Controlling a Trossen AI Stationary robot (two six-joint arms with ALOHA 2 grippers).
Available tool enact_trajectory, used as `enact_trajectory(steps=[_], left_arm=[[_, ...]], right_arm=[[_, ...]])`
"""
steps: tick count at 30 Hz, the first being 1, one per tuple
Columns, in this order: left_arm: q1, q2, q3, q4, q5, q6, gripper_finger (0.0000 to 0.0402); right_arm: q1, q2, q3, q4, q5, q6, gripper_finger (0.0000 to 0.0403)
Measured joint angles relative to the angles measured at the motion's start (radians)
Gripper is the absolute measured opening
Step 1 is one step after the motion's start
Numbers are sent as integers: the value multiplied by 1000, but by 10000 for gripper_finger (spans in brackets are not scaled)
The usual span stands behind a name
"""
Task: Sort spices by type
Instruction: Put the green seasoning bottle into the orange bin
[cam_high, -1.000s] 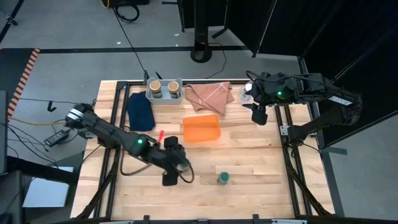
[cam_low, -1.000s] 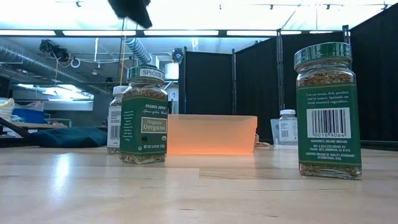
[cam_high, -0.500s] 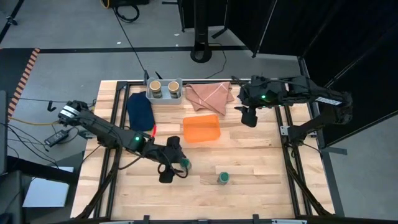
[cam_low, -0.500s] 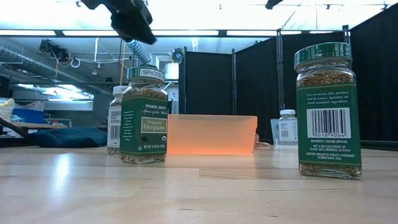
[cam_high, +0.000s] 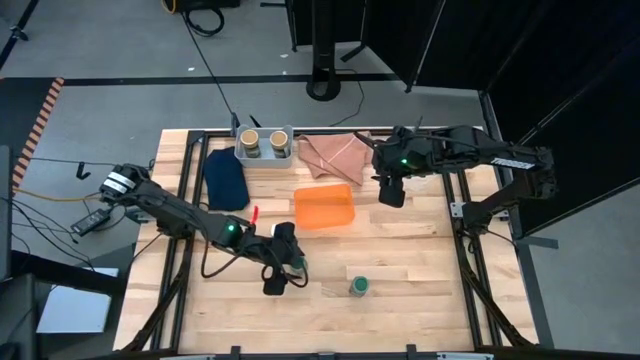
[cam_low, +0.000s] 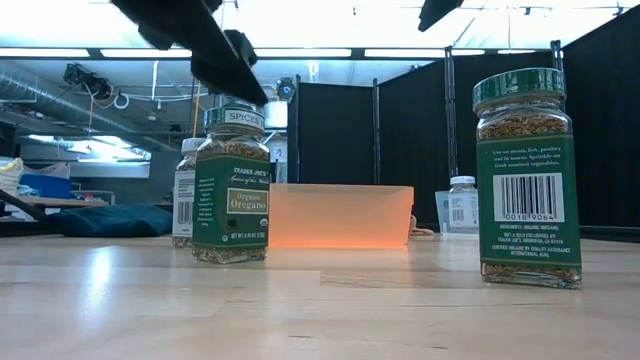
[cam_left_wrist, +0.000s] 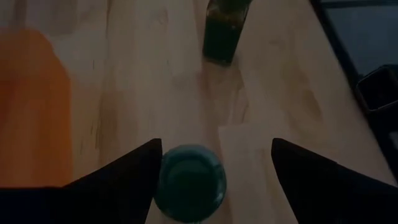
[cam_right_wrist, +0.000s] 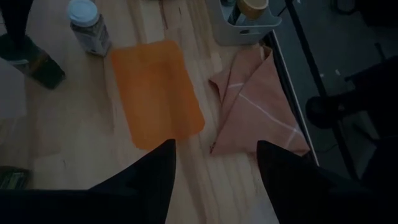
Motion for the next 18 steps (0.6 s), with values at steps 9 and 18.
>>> enact_trajectory(steps=[9, 18], left_arm=[[40, -2, -65, 130, 39, -1, 307], [44, -2, -65, 89, 47, 31, 307]], right_arm=[[-19, -1, 0, 0, 2, 1, 235], [-39, -1, 0, 0, 2, 1, 235]])
